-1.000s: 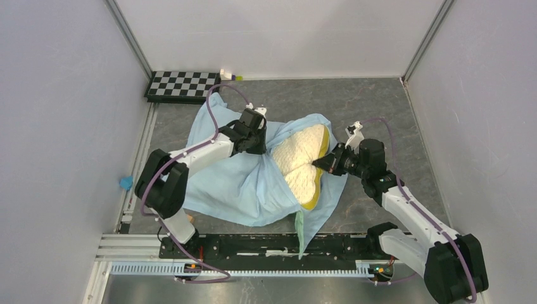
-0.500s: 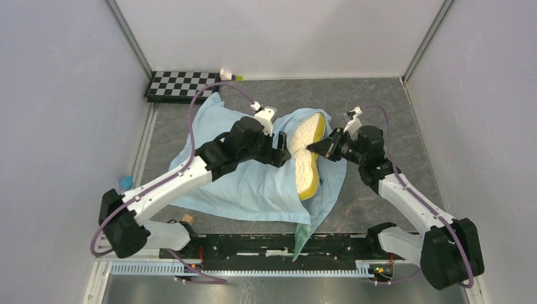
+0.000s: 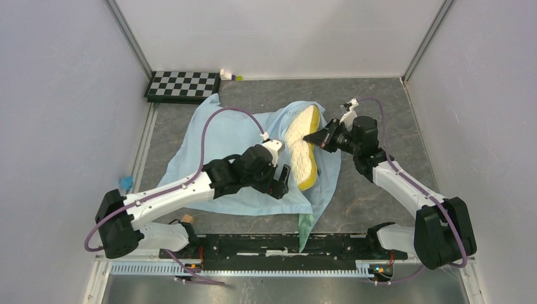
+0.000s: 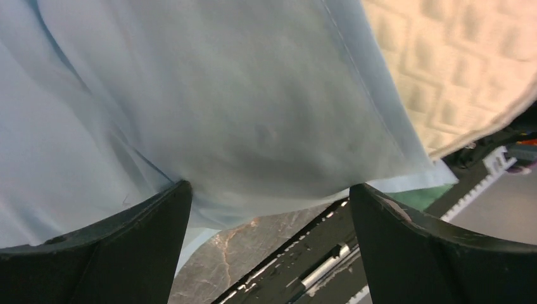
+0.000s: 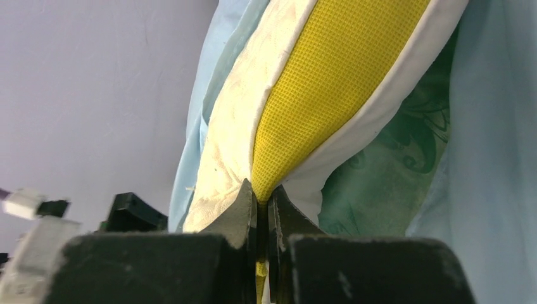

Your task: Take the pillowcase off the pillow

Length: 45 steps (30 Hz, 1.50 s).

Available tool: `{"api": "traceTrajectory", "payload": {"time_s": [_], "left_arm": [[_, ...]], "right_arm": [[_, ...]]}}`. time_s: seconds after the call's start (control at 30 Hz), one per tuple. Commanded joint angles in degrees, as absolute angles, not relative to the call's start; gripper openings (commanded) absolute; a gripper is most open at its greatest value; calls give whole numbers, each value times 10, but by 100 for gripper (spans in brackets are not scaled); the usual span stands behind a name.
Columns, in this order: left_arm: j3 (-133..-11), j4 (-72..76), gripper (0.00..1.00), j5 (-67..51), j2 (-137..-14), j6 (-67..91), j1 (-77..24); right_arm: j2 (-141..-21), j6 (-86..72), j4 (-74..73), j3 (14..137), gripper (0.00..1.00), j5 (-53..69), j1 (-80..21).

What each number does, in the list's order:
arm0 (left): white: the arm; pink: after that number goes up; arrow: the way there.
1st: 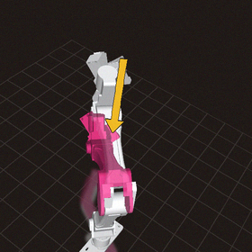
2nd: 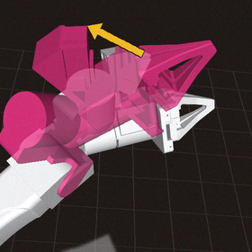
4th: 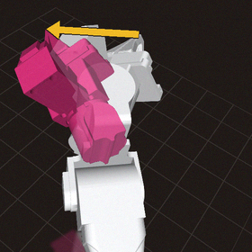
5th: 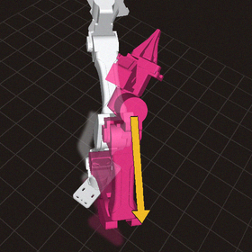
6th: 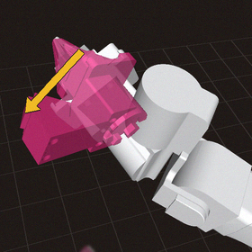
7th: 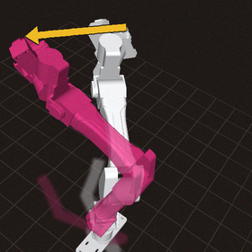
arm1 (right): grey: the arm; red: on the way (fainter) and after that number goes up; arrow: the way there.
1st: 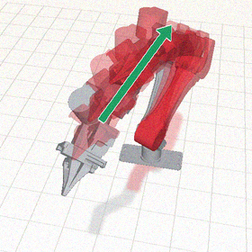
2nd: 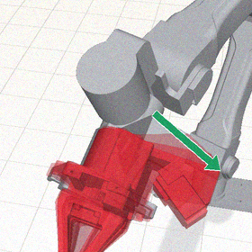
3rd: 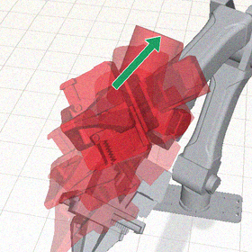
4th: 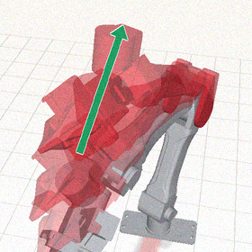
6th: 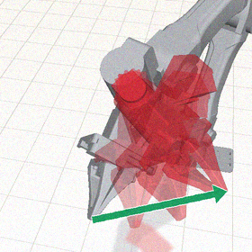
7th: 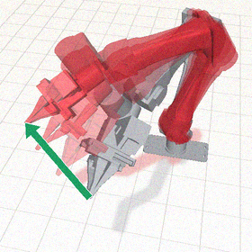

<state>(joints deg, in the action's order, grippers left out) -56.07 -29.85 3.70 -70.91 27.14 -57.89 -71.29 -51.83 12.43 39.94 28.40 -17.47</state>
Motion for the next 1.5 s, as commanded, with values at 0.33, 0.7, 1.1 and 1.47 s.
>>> {"api": "traceTrajectory", "payload": {"time_s": [0.33, 0.7, 1.1, 1.47], "left_arm": [[-483, -278, 21, 304, -755, 327, -471], [-444, -288, 18, 370, -720, 370, -395], [-516, -197, 81, 147, -701, 249, -385], [-713, -227, 100, 129, -799, 157, -435]], "right_arm": [[-671, -489, 108, 452, 0, 306, -72], [-671, -451, 73, 461, 0, 358, -21], [-649, -295, 12, 402, 0, 377, -47], [-644, -303, 52, 345, 0, 364, -125]]}}
